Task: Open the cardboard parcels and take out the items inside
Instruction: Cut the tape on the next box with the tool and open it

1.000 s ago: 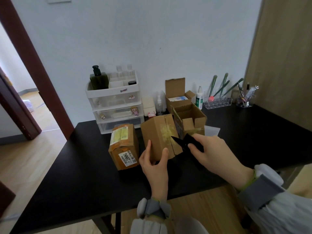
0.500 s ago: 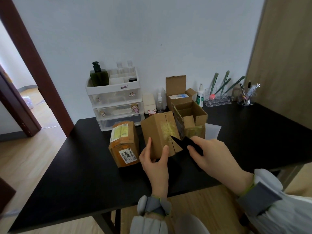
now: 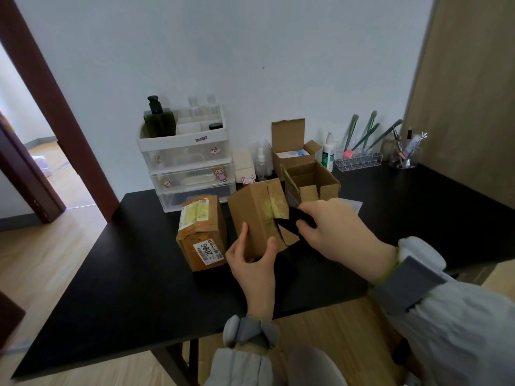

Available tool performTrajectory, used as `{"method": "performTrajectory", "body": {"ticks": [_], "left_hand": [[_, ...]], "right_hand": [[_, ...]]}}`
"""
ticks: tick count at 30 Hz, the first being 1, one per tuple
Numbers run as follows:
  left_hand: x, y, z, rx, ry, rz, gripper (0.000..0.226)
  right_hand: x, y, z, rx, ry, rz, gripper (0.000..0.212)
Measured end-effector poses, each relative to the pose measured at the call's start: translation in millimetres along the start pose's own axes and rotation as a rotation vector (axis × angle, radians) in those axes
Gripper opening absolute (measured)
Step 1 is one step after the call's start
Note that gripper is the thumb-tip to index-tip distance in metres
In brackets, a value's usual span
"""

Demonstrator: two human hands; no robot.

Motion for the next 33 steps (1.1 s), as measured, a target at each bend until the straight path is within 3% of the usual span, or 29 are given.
{"method": "performTrajectory", "body": {"ticks": [10, 24, 33], "left_hand": [[0, 1, 1, 0.012, -0.001, -0.008, 0.058], [-1, -1, 0, 0.006, 0.006, -0.006, 0.058], [0, 0, 1, 0.001, -0.010, 0.004, 0.058]], "right_hand": [[24, 20, -1, 0.049, -0.040, 0.097, 0.009], [14, 21, 7, 0.149, -0.036, 0.044, 0.013], [14, 22, 6, 0.115, -0.091, 0.042, 0.016]]}}
Point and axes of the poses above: each hand's wrist, its own y-axis away from the middle knuckle, its own z-axis out of the palm, x = y × z, the point moved 4 cm from there along -y, towards the middle knuckle, and after that the axes turned 13 degrees about x, right-handed, at the moved point
